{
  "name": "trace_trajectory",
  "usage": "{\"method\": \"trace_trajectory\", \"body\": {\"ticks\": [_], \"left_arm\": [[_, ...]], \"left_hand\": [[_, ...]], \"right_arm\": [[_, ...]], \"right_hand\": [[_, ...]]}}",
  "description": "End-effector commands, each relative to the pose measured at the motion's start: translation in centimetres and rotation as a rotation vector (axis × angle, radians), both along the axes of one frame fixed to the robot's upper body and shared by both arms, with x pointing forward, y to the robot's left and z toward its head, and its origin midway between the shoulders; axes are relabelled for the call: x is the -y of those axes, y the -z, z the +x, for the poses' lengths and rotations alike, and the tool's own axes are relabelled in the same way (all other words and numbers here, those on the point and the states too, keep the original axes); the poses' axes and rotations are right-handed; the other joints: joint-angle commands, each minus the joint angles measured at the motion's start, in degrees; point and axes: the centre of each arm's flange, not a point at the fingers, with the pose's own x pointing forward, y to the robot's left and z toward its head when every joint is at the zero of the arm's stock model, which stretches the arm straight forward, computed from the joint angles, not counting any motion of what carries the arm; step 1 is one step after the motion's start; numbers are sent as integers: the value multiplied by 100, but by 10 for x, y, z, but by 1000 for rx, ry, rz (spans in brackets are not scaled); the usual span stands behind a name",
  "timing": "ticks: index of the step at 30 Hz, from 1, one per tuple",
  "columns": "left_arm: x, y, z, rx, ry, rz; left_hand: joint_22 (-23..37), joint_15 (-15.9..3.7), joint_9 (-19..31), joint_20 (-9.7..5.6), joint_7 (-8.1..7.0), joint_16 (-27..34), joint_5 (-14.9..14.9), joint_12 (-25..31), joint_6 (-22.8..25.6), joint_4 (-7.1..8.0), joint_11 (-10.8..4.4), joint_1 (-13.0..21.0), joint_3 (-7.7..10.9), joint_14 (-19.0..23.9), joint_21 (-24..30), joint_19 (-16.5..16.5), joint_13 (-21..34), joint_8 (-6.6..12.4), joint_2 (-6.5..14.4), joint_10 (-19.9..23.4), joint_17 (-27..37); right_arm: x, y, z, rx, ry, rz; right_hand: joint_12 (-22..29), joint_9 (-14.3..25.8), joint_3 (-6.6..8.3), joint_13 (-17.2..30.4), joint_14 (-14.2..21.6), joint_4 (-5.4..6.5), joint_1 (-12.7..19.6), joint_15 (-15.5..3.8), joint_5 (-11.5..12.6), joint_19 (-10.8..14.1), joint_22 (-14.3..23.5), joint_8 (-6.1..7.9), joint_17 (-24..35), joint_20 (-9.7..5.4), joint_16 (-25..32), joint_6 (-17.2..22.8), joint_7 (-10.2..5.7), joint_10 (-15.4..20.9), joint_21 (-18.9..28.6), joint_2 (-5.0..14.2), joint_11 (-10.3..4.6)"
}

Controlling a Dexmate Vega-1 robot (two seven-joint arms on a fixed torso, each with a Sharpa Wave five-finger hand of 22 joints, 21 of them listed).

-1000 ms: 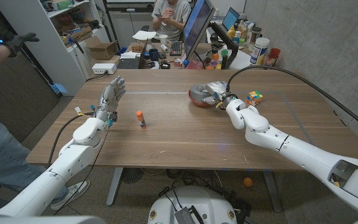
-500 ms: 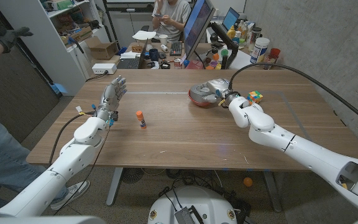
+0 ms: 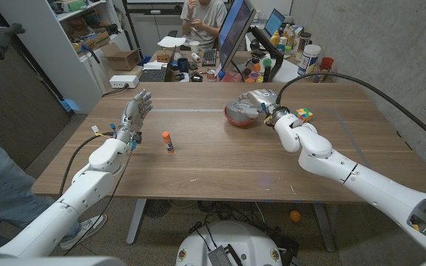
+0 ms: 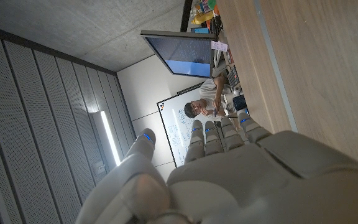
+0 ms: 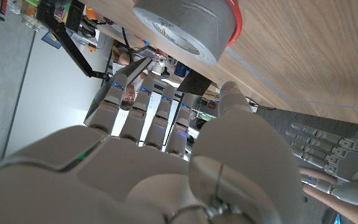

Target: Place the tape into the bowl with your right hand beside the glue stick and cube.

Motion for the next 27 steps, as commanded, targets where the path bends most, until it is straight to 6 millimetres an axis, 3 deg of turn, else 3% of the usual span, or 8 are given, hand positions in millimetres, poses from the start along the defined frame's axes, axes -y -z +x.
{"method": "trace_trajectory", "body": {"ticks": [1,3,9,23,27], "left_arm": [[2,2,-4,3,7,16],[2,3,-5,5,8,22],[1,1,-11,17,-1,40],[-7,1,-30,53,-11,53],[-11,0,-34,64,-8,55]], "left_hand": [[25,0,34,25,6,-27,24,0,48,-44,18,-7,20,-71,-33,-113,6,-6,8,-9,19],[25,-16,34,-5,4,-29,22,-2,47,-49,29,-6,18,-77,-42,-139,6,-7,2,-13,18],[25,-23,33,-10,1,-35,19,-9,38,-60,41,-6,13,-101,-57,-186,6,-10,-15,-30,17],[25,-17,33,-6,5,-41,17,-12,29,-77,31,-3,10,-138,-66,-240,5,-13,-30,-43,16],[26,-12,33,63,4,-38,18,-11,27,-84,19,-1,11,-141,-73,-277,5,-13,-30,-44,15]], "right_arm": [[2,-3,-18,46,-117,143],[2,-3,-20,39,-148,193],[5,-3,-27,49,-219,301],[19,1,-26,-38,-325,518],[19,1,-29,-51,-349,560]], "right_hand": [[-72,-2,15,-19,-158,43,-96,-28,82,-93,7,-82,31,-10,6,-260,25,-113,-2,34,119],[-111,-9,26,-35,-320,72,-154,55,104,-128,7,-75,40,-15,-31,-288,54,-220,2,79,137],[-143,-16,30,-52,-453,101,-224,54,121,-136,7,-85,49,-34,-49,-362,132,-342,15,112,213],[-141,-25,29,-71,-522,137,-316,144,129,-120,7,-84,59,-92,-31,-428,167,-413,34,144,280],[-125,-27,26,-77,-503,147,-346,199,128,-119,7,-88,57,-98,-13,-460,194,-395,38,149,323]]}}
